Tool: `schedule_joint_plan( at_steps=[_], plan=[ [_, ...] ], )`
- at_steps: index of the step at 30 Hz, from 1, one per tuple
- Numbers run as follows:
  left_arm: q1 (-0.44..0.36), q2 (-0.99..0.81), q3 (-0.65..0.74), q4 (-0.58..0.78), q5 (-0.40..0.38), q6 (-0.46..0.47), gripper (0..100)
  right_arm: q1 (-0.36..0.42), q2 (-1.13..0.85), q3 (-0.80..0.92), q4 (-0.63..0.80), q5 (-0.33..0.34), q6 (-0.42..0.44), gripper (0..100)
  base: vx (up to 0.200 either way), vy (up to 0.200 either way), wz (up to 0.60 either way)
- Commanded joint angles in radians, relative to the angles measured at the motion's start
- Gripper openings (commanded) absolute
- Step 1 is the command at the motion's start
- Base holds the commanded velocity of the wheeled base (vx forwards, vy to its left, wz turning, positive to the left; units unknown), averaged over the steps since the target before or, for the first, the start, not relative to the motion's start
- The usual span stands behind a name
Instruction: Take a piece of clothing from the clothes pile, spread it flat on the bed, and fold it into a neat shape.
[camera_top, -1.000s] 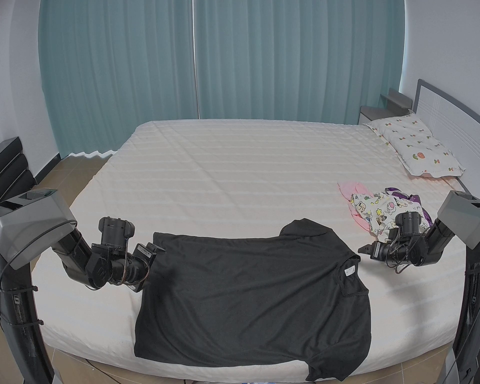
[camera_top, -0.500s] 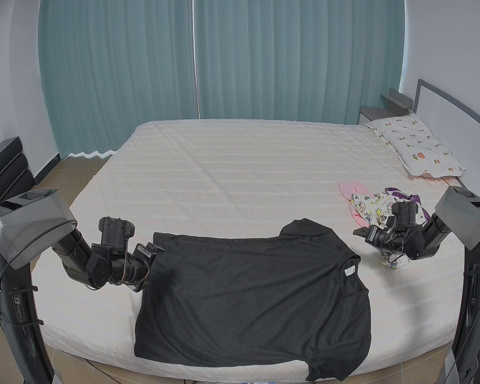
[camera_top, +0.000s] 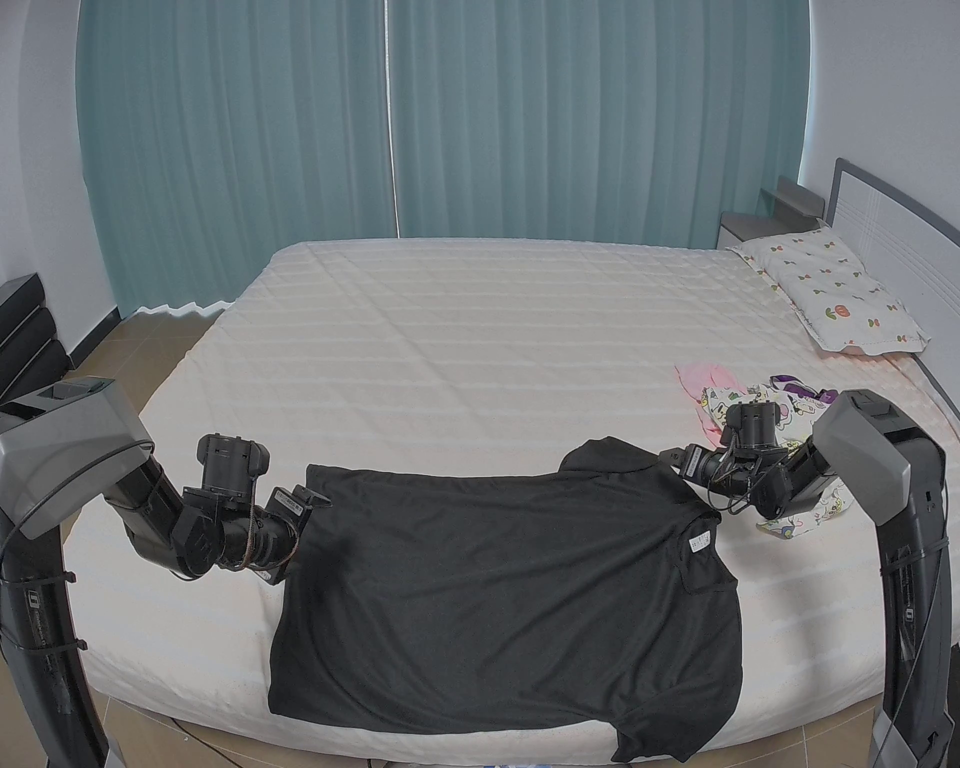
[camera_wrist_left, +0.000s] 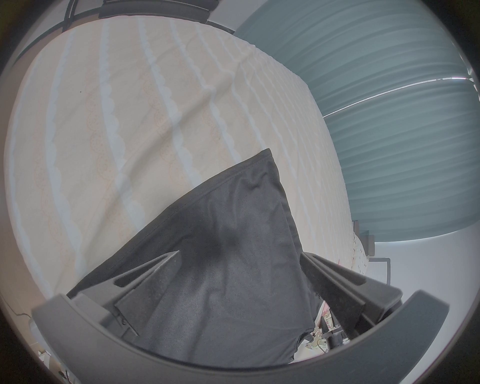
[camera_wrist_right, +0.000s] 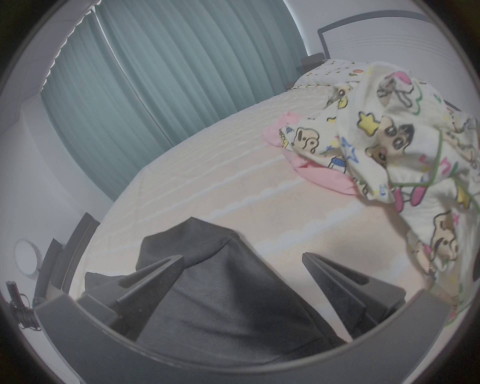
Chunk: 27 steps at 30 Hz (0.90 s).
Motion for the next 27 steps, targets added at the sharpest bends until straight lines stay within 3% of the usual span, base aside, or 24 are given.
schedule_joint_plan(
  at_steps=[1,4,5,27],
  plan=[
    [0.000,0.000,0.001,-0.001,0.000,0.000,100,0.020,0.078,-0.051,0.001,-0.002,-0.010,100,0.000,0.000,0.00],
    [-0.001,0.000,0.001,0.000,0.000,0.000,100,0.023,0.087,-0.074,0.008,-0.002,-0.018,100,0.000,0.000,0.00],
    [-0.001,0.000,0.001,-0.001,0.000,0.000,100,0.024,0.089,-0.082,0.018,0.000,-0.018,0,0.000,0.000,0.00],
    [-0.001,0.002,0.001,-0.001,0.000,0.001,100,0.017,0.156,-0.363,0.032,-0.117,0.080,0,0.000,0.000,0.00]
  ],
)
